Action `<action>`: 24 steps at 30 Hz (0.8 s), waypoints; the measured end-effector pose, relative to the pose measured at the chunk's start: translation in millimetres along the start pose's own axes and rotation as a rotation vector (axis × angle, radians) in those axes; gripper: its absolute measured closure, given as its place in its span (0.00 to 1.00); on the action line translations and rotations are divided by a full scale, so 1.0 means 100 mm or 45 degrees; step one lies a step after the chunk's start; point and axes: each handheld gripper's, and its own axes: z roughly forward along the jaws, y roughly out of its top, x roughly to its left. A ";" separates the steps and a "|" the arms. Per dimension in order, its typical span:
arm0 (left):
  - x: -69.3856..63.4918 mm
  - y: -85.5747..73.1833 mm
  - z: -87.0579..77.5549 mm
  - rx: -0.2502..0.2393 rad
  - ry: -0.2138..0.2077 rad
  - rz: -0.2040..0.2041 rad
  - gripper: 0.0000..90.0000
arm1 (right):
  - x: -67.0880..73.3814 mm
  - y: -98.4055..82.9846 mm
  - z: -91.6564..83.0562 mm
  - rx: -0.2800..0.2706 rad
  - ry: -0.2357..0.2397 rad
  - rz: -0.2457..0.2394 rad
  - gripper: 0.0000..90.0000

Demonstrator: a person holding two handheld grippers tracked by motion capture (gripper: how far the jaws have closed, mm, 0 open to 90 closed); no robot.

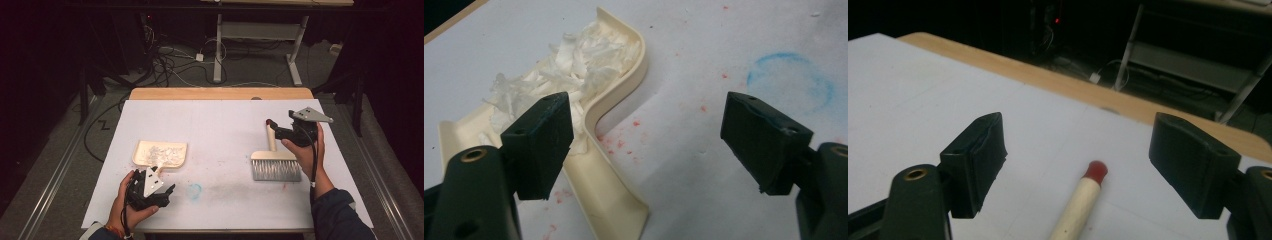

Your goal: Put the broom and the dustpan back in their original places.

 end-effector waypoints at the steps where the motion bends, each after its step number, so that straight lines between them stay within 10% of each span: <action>1: 0.00 0.00 0.00 0.000 -0.002 0.000 0.22 | 0.01 0.01 -0.02 -0.024 0.002 0.001 0.25; 24: -0.03 0.03 -0.03 -0.015 0.001 0.015 0.19 | 0.30 0.09 -0.59 -0.138 0.117 -0.119 0.25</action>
